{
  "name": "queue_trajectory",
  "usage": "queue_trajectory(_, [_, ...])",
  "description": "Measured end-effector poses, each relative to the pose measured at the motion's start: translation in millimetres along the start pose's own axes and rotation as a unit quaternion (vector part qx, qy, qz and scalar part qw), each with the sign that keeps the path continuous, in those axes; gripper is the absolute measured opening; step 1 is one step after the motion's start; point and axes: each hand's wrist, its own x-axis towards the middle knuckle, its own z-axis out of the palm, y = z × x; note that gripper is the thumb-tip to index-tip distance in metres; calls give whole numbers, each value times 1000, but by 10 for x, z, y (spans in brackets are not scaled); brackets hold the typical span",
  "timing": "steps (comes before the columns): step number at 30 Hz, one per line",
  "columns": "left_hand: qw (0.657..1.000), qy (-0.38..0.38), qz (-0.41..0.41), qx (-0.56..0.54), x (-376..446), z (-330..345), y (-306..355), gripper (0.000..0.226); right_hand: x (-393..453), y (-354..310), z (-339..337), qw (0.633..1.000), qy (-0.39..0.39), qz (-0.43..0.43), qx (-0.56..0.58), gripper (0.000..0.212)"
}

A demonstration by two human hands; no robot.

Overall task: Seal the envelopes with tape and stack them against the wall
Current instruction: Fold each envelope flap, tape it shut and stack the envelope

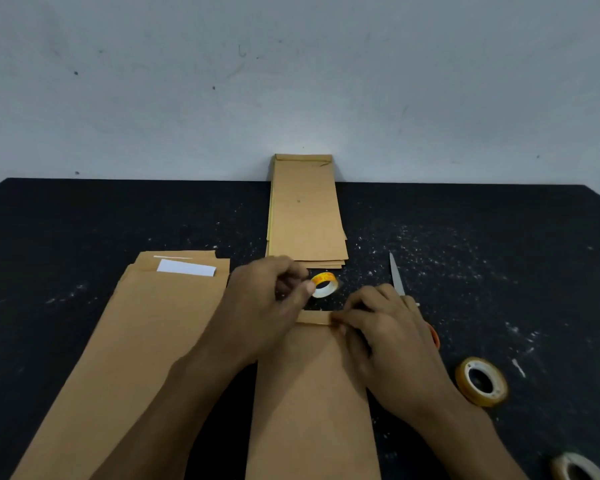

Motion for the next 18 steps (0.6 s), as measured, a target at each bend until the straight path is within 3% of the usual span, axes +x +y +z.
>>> queue_trajectory(4, [983, -144, -104, 56, 375, 131, 211, 33, -18, -17, 23, 1000, 9, 10, 16, 23])
queue_trajectory(8, [956, -217, -163, 112, 584, 227, 303, 34, -18, -10, 40, 999, 14, 17, 29, 20])
queue_trajectory(14, [944, -197, -251, 90, 704, 312, 486, 10, -22, -24, 42, 999, 12, 31, 34, 17])
queue_trajectory(18, [940, -190, -261, 113, 770, 349, 546, 17, -17, -5, 31, 999, 3, 36, 40, 20])
